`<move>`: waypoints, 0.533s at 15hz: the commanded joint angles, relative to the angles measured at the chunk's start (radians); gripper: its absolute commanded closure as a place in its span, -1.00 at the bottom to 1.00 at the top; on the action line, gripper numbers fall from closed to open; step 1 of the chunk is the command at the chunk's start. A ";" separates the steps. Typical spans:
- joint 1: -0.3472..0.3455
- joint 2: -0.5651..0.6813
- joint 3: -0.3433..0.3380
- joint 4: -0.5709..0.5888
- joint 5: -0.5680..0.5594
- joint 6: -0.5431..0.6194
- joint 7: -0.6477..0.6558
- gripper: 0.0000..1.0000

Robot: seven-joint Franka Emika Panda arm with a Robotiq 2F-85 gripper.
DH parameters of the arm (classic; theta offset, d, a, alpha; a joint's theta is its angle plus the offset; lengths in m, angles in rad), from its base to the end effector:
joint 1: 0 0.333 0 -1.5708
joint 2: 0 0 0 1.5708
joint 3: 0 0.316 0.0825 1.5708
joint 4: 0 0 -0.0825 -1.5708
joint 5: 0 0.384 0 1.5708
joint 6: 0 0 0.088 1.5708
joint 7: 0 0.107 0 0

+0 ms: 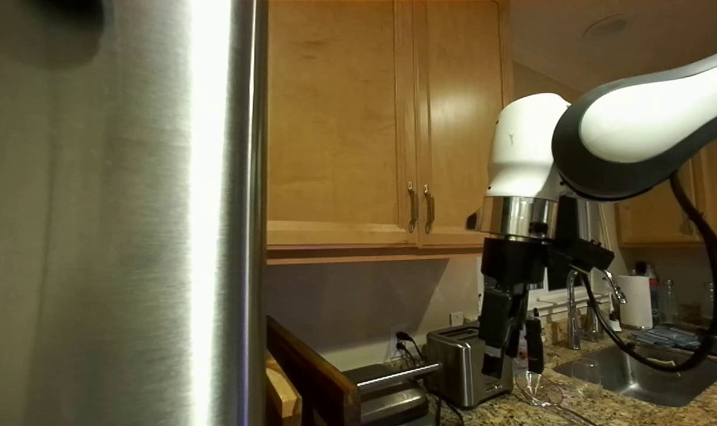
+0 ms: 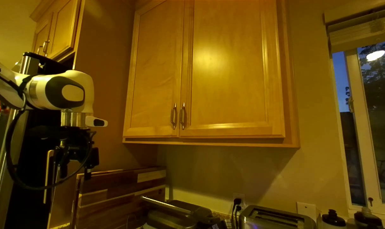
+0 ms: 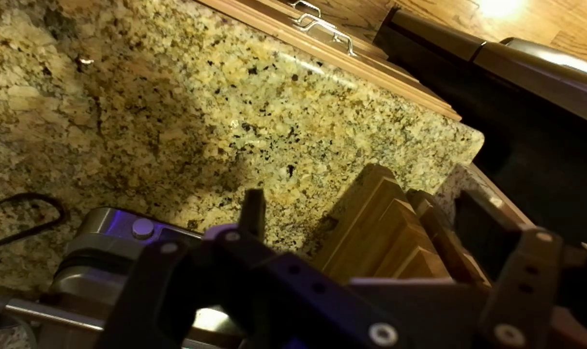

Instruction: Take the wooden bar out of the top cupboard, put it on the refrigerator, then close the cupboard door

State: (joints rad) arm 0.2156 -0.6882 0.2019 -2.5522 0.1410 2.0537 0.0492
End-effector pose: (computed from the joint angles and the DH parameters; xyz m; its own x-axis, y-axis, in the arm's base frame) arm 0.3274 0.1596 0.5035 0.9455 0.2710 0.1806 0.2783 -0.9604 -0.0158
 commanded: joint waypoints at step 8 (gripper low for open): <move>-0.116 0.011 -0.096 0.235 -0.146 -0.020 -0.041 -1.00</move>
State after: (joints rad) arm 0.1520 -0.6870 0.1146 -2.3861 0.0265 2.0435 -0.0378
